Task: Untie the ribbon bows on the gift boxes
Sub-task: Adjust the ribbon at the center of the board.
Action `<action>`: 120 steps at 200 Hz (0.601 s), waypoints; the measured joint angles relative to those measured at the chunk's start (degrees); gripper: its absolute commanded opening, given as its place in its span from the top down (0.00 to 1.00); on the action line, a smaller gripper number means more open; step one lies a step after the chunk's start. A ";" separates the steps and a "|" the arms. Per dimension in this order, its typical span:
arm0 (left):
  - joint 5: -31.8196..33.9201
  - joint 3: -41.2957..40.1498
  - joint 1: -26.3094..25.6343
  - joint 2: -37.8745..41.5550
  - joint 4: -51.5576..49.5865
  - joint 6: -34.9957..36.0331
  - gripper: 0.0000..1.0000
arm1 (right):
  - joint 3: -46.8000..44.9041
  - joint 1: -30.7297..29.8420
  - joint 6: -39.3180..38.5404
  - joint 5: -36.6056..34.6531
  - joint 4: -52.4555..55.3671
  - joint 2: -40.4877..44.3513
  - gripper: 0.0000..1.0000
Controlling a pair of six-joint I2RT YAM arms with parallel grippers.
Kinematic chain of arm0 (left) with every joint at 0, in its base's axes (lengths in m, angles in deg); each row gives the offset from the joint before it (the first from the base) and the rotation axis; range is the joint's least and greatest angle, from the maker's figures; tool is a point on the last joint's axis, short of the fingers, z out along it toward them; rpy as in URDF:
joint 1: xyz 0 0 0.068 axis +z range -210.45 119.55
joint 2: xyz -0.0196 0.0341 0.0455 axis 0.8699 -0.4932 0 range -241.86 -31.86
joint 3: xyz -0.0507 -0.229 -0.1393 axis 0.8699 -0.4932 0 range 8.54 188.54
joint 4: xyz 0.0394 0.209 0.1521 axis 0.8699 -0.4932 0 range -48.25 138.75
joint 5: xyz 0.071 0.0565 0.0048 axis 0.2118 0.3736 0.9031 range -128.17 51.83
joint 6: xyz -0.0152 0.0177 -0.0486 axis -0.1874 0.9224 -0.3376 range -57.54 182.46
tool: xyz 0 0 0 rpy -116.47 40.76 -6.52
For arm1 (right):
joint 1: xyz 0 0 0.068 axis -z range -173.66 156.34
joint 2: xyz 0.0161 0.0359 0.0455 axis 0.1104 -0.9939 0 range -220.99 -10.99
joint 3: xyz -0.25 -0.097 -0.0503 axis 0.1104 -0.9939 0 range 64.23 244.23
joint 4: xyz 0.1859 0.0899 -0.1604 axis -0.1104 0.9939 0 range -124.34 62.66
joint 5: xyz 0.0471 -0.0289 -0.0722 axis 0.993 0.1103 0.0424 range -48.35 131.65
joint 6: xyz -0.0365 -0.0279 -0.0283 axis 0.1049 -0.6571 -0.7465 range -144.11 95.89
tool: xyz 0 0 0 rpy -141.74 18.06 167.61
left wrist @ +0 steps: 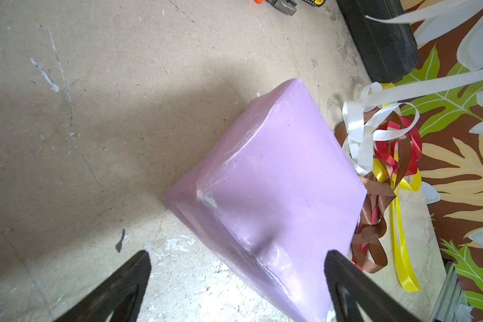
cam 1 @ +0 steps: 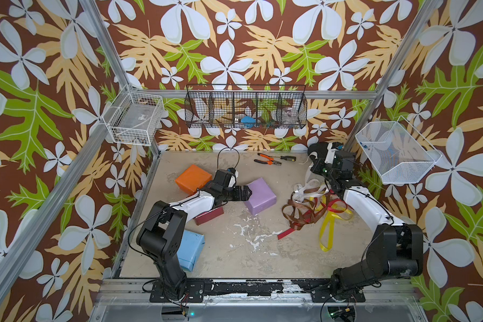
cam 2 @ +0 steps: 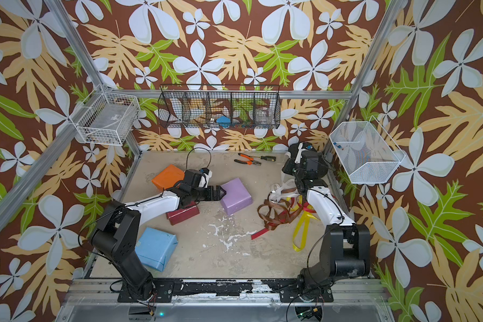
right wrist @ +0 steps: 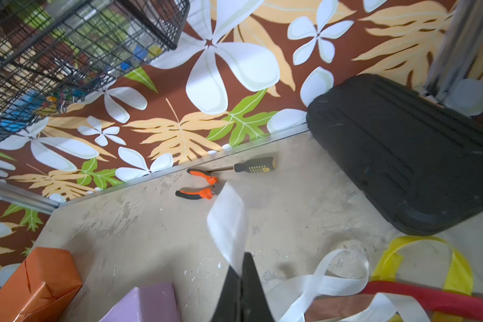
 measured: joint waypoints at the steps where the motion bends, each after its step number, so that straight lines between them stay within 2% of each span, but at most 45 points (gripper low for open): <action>1: 0.00 0.00 -0.02 0.00 0.00 0.00 0.00 | -0.11 0.00 -0.02 -0.15 0.09 0.11 0.88; 11: -0.04 0.00 -0.07 0.00 0.04 0.00 0.00 | -0.83 0.20 -0.04 -1.70 0.96 0.63 0.60; 16: -0.04 -0.07 -0.11 0.00 0.15 0.00 0.00 | -1.09 0.33 -0.04 -2.27 1.66 0.70 0.49; 40: -0.07 -0.44 -0.39 0.00 0.15 -0.26 0.00 | -0.98 0.94 -0.72 -3.76 6.99 -0.44 0.26; 46: -0.04 -0.44 -0.48 0.00 0.15 -0.26 0.00 | -0.96 0.96 -1.01 -3.61 8.44 -0.79 0.06; 51: -0.04 -0.44 -0.48 0.00 0.20 -0.33 0.00 | -1.16 0.92 -1.29 -3.37 9.46 -0.87 0.01; 87: 0.07 -1.29 -0.52 1.01 0.42 -1.05 0.00 | -6.71 0.13 -2.05 0.09 13.20 2.67 0.00; 120: 3.41 -2.97 -0.55 6.34 1.03 -0.68 0.00 | -13.16 -2.95 -3.78 0.63 9.51 6.01 0.00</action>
